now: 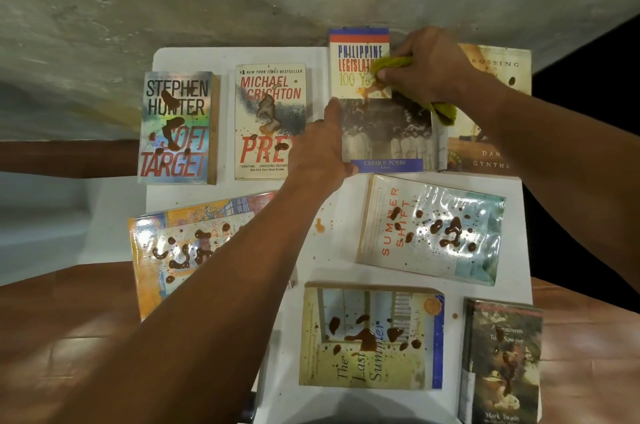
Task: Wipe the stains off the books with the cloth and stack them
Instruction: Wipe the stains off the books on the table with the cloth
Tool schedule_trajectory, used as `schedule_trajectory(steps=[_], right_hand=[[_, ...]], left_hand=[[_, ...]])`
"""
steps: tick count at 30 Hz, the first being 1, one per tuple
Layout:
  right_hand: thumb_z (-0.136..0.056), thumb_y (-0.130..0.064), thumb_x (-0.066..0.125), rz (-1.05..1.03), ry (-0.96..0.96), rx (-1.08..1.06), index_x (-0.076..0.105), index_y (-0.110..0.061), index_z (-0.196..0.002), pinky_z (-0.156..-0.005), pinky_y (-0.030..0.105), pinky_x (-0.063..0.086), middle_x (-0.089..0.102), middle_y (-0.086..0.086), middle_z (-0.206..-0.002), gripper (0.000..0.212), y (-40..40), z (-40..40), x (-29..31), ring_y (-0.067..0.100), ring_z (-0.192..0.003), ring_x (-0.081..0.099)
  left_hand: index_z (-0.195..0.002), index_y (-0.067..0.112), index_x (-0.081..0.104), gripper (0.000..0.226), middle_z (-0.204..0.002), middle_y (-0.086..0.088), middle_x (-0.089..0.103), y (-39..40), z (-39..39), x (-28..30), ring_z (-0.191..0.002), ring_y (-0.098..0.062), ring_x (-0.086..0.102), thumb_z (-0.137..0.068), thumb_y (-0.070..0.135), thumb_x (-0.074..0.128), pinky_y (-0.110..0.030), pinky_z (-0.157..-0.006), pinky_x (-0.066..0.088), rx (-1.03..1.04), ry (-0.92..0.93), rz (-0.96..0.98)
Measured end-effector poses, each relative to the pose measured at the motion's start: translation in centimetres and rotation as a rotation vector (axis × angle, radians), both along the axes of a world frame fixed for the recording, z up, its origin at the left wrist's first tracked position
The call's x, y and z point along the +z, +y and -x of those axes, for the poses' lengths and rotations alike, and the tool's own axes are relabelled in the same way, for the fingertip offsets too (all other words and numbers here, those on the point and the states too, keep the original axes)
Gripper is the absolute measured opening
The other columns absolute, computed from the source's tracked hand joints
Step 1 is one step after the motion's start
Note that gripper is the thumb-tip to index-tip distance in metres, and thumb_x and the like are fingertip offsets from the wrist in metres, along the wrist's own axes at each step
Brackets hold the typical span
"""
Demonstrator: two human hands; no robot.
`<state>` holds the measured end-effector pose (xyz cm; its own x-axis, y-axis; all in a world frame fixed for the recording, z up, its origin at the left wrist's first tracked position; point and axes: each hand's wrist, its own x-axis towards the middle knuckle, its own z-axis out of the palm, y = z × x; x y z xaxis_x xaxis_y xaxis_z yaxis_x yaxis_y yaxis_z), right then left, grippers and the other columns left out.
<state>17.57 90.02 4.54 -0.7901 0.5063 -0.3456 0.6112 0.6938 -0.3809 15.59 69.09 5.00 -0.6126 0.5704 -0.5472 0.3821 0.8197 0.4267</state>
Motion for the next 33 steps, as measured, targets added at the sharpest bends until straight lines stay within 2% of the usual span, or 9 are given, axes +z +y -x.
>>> schedule_trajectory(steps=[3, 6, 10, 13, 16, 21, 24, 29, 33], right_hand=[[-0.087, -0.05, 0.071, -0.066, 0.016, -0.012, 0.072, -0.021, -0.117, -0.068, 0.031, 0.049, 0.07, 0.001, -0.105, 0.042, 0.1, 0.1, 0.0, 0.014, -0.081, 0.06], [-0.085, -0.05, 0.073, -0.021, -0.003, 0.023, 0.072, -0.022, -0.119, -0.077, 0.037, 0.057, 0.069, 0.001, -0.108, 0.044, 0.2, 0.0, 0.0, 0.017, -0.089, 0.062], [-0.087, -0.05, 0.071, -0.089, 0.01, 0.036, 0.072, -0.023, -0.12, -0.069, 0.032, 0.048, 0.068, 0.003, -0.107, 0.043, 0.3, -0.1, -0.1, 0.017, -0.086, 0.059], [-0.086, -0.05, 0.072, -0.048, -0.005, 0.053, 0.072, -0.025, -0.118, -0.07, 0.033, 0.051, 0.068, -0.002, -0.105, 0.041, 0.2, -0.3, -0.2, 0.016, -0.087, 0.061], [-0.086, -0.051, 0.072, -0.093, 0.015, -0.013, 0.072, -0.024, -0.118, -0.068, 0.032, 0.05, 0.069, 0.0, -0.107, 0.042, 0.0, -0.2, -0.5, 0.016, -0.085, 0.061], [-0.083, -0.052, 0.074, -0.014, -0.027, 0.051, 0.073, -0.022, -0.118, -0.078, 0.037, 0.056, 0.07, 0.001, -0.112, 0.046, -0.2, -0.1, -0.1, 0.018, -0.091, 0.064], [-0.084, -0.053, 0.073, -0.09, 0.007, -0.031, 0.072, -0.024, -0.117, -0.073, 0.035, 0.056, 0.07, 0.001, -0.109, 0.045, -0.2, 0.0, -0.1, 0.018, -0.088, 0.064], [-0.084, -0.05, 0.074, -0.014, -0.038, 0.072, 0.071, -0.022, -0.121, -0.07, 0.03, 0.05, 0.07, 0.0, -0.114, 0.046, -0.9, -0.3, 0.2, 0.015, -0.087, 0.061], [-0.086, -0.05, 0.073, -0.074, 0.017, -0.06, 0.071, -0.022, -0.119, -0.069, 0.033, 0.053, 0.07, 0.002, -0.109, 0.043, -0.9, -0.3, 0.0, 0.017, -0.086, 0.063]], left_hand=[[-0.156, 0.022, 0.016, 0.104, -0.128, -0.008, 0.059, 0.0, 0.1, -0.2, -0.119, -0.031, 0.059, -0.08, 0.03, 0.085, -0.039, -0.094, 0.051, 0.001, 0.002, 0.0], [-0.155, 0.022, 0.017, 0.103, -0.128, -0.008, 0.06, 0.0, 0.2, -0.4, -0.118, -0.031, 0.06, -0.079, 0.03, 0.086, -0.04, -0.094, 0.052, -0.001, 0.002, -0.007], [-0.156, 0.021, 0.014, 0.106, -0.129, -0.008, 0.059, 0.0, 0.0, -0.5, -0.12, -0.031, 0.059, -0.079, 0.031, 0.086, -0.042, -0.096, 0.052, -0.018, 0.012, 0.008], [-0.156, 0.021, 0.015, 0.104, -0.13, -0.008, 0.059, 0.0, -0.1, -0.6, -0.12, -0.03, 0.059, -0.079, 0.03, 0.085, -0.04, -0.096, 0.051, -0.016, 0.006, -0.003], [-0.155, 0.021, 0.017, 0.104, -0.128, -0.008, 0.06, 0.0, 0.0, -0.7, -0.118, -0.03, 0.06, -0.078, 0.031, 0.086, -0.04, -0.094, 0.051, -0.011, 0.006, -0.015], [-0.153, 0.022, 0.019, 0.102, -0.128, -0.007, 0.061, 0.0, 0.0, -0.8, -0.117, -0.031, 0.062, -0.078, 0.032, 0.086, -0.041, -0.096, 0.052, -0.019, 0.012, -0.014], [-0.153, 0.021, 0.02, 0.101, -0.127, -0.008, 0.061, 0.0, 0.0, -0.8, -0.117, -0.031, 0.062, -0.078, 0.033, 0.086, -0.041, -0.096, 0.052, -0.026, 0.019, -0.011], [-0.15, 0.021, 0.023, 0.097, -0.124, -0.007, 0.062, 0.0, 0.1, -0.7, -0.113, -0.03, 0.063, -0.078, 0.032, 0.086, -0.04, -0.093, 0.053, -0.029, 0.022, -0.015], [-0.148, 0.023, 0.025, 0.094, -0.122, -0.006, 0.063, 0.0, -0.1, -0.6, -0.111, -0.03, 0.065, -0.077, 0.03, 0.087, -0.039, -0.09, 0.054, -0.023, 0.012, -0.027]])
